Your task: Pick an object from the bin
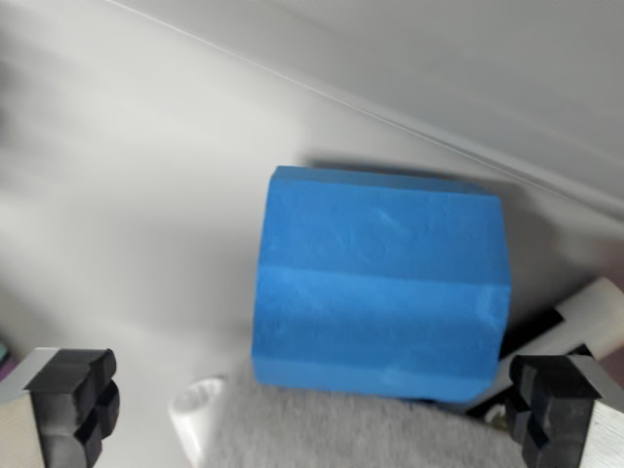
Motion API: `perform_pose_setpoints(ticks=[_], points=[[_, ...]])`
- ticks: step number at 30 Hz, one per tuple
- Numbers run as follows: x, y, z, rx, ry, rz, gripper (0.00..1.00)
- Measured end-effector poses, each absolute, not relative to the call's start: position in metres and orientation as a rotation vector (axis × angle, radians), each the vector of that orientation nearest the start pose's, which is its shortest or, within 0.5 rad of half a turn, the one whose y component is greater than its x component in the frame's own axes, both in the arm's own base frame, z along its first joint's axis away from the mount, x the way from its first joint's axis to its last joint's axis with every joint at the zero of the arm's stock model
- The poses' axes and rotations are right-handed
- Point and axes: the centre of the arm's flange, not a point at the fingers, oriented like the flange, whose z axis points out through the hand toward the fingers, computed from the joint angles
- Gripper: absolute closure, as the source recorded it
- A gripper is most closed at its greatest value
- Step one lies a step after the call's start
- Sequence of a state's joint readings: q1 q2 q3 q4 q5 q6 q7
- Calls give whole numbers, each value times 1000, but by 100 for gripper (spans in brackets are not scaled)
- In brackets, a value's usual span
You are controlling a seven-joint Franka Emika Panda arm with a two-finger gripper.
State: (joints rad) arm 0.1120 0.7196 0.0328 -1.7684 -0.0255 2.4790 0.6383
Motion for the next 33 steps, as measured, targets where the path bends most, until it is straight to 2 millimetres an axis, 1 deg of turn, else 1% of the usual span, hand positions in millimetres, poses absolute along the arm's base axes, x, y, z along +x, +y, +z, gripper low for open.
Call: perform_pose_setpoints(ticks=[4,12,13,33], points=[[651,94,140,-3047,747,8,0],[654,94,138,-3040,746,-17,0],[654,94,138,-3040,745,-19,100],[655,94,138,-3039,745,-21,100]])
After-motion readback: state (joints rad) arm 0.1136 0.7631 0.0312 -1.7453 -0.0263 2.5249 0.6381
